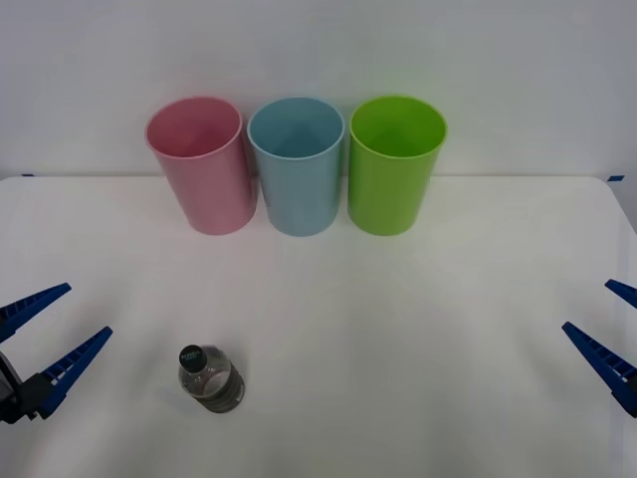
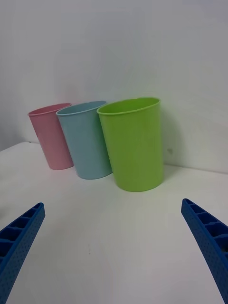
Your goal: Grasp the object on the table and drop it into the matching bin: aluminum can to the light blue bin, PET bottle to the pink bin.
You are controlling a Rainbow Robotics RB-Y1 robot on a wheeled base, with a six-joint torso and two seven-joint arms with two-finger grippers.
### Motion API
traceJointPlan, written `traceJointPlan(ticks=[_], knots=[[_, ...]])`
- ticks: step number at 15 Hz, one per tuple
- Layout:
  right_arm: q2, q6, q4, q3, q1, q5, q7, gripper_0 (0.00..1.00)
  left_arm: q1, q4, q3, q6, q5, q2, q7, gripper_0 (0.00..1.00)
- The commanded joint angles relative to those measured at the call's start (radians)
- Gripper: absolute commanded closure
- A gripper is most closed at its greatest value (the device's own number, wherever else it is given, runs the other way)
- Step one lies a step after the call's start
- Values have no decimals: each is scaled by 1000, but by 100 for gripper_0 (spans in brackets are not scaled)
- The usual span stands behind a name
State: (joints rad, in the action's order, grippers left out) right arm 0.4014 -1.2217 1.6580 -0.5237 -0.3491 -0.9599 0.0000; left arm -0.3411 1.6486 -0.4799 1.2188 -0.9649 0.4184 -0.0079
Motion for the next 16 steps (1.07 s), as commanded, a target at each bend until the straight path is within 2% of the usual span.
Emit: traceJointPlan(ticks=[1,3,7,11,16], knots=[[0,0,0,0,0,0,0,0,-12,-18,4,19,8,72,-12,0],[0,0,0,0,0,0,0,0,-13,-65,15,41,25,132,-27,0],[0,0,0,0,0,0,0,0,-6,-173,86,71,34,221,-156,0],[0,0,0,0,0,0,0,0,4,-253,149,143,34,258,-231,0],[0,0,0,0,0,0,0,0,7,-316,230,157,32,263,-374,0]])
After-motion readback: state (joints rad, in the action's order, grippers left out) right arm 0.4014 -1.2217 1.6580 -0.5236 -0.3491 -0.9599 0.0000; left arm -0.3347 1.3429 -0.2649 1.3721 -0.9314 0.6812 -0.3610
